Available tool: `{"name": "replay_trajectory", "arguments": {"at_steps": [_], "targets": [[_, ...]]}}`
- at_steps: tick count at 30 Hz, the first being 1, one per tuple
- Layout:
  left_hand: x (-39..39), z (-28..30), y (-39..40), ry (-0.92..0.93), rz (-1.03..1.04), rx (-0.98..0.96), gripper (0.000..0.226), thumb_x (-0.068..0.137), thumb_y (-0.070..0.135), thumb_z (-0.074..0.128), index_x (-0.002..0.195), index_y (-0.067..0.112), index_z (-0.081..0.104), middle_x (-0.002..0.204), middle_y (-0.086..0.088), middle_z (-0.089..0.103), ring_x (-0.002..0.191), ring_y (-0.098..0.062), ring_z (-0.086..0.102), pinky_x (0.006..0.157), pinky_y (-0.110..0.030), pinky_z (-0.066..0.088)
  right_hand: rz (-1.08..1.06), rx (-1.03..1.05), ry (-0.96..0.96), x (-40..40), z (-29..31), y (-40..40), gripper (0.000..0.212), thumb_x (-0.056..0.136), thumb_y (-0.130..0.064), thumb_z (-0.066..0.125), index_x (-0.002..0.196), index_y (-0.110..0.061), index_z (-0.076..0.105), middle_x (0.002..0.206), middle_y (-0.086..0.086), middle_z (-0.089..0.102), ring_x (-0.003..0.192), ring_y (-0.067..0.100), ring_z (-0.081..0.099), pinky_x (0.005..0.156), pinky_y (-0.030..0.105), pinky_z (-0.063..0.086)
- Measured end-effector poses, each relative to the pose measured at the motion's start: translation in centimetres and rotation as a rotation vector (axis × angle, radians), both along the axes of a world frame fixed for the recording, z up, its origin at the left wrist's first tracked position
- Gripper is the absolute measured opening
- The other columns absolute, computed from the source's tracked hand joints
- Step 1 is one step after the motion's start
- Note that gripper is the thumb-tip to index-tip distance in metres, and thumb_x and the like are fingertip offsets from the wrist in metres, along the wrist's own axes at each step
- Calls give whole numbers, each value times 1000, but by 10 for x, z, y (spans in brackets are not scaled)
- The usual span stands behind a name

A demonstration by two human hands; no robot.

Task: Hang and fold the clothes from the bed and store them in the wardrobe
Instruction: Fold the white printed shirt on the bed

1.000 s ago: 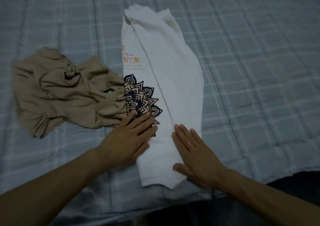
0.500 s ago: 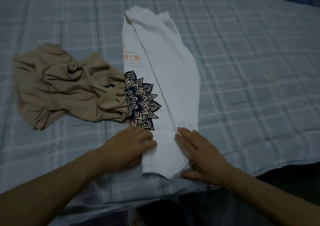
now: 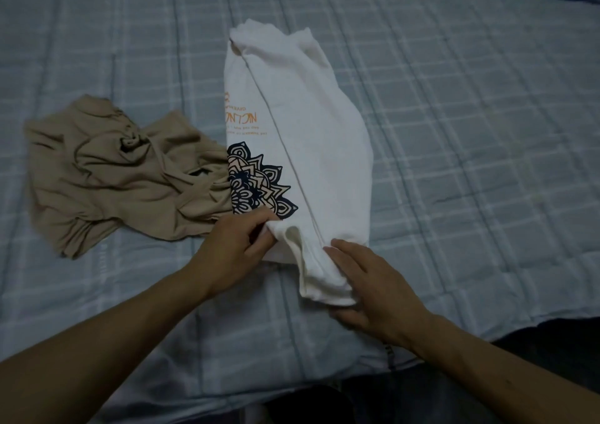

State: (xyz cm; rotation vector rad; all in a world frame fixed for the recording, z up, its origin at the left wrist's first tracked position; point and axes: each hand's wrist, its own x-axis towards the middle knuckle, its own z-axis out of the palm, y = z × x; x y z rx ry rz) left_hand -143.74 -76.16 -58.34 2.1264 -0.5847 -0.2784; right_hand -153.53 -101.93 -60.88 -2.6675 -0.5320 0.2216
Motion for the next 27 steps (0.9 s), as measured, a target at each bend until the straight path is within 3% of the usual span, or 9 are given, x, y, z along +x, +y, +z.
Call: {"name": "replay_trajectory", "arguments": {"at_steps": [3,5,9,12,16,19,20,25,27], "targets": [[11,6,-7,17,49,-42,21,100,30,54,89,16,66,73,2,62,66,-19,56,60,-42,45,-106,145,-54,7,4,-2,62,72,-13,74,130,-9,55,130,9,58,108,27,62,81,34,57],[20,12,-12,34,87,-71,24,101,33,52,91,16,68,78,2,64,69,-16,58,59,-38,46,-201,305,-59,20,11,-6,43,75,-2,68,117,-9,61,114,3,62,93,20,64,75,28,53],[47,27,-20,26,160,-115,20,100,31,55,89,20,67,77,5,64,67,-9,56,56,-28,43,-370,556,8,63,36,-21,29,80,4,62,101,-15,67,84,-12,69,76,-1,64,65,11,44],[73,39,-27,33,241,-135,20,98,32,59,80,24,64,68,3,58,61,-11,49,56,-32,39,-485,572,73,101,50,-33,24,82,5,62,87,-18,69,71,-6,67,62,-2,56,53,14,39],[107,55,-38,15,330,-158,21,94,33,63,78,21,66,67,1,60,61,-10,50,57,-33,41,-581,646,138,151,63,-42,14,82,-5,69,88,-17,70,73,-2,69,67,9,61,60,26,45],[134,62,-41,5,416,-189,33,89,42,61,81,11,69,74,-16,66,70,-37,59,63,-48,49,-592,691,157,191,73,-45,9,83,-11,72,88,-18,70,77,-2,72,71,12,65,65,31,49],[144,63,-40,-6,443,-203,34,89,42,61,81,10,69,75,-18,66,72,-39,60,64,-50,49,-599,705,157,204,75,-45,7,83,-14,73,87,-19,71,78,-2,72,72,11,66,65,31,50],[197,63,-31,-43,507,-231,23,93,30,66,73,18,65,67,-6,61,59,-12,53,55,-31,41,-559,774,123,272,80,-36,6,87,-26,71,81,-24,70,75,-6,71,66,3,63,58,21,48],[221,65,-28,-47,510,-261,20,94,24,65,76,16,66,68,-7,62,60,-12,54,53,-29,41,-526,808,90,298,82,-32,8,90,-26,68,82,-26,69,77,-7,71,70,4,64,60,19,48]]}}
